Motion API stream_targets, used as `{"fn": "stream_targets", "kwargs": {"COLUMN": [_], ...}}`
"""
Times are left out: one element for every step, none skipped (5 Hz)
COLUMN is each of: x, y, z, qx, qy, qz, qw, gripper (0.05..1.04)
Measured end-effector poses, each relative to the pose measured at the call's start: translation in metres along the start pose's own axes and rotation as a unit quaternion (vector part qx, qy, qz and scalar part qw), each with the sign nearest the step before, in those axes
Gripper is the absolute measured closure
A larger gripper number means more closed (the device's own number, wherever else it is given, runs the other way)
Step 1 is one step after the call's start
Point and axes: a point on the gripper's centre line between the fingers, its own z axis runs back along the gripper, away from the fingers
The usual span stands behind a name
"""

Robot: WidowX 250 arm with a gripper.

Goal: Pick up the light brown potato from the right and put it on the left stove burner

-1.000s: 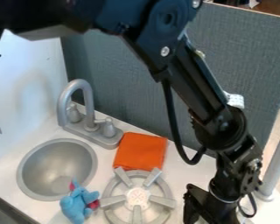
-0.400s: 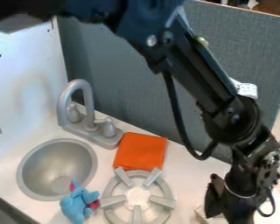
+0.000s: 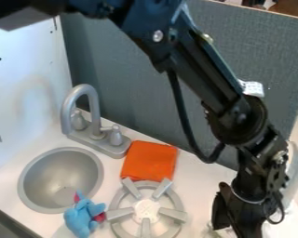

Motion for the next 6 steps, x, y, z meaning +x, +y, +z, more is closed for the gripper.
{"fn": "stream_targets", "kwargs": {"x": [0.010, 0.022, 0.033, 0.034, 0.035, 0.033], "y": [0.005, 0.005, 0.004, 0.004, 0.004, 0.001], "z": [0.003, -0.023, -0.027, -0.038, -0.042, -0.046], "qx": [0.009, -0.005, -0.016, -0.021, -0.022, -0.030], "qy": [-0.004, 0.011, 0.013, 0.029, 0.035, 0.047], "qz": [0.012, 0.011, 0.003, 0.003, 0.012, 0.024], "qw": [0.9999, 0.9999, 0.9998, 0.9993, 0.9991, 0.9982], "gripper": [0.082, 0.082, 0.082, 0.082, 0.082, 0.139]}}
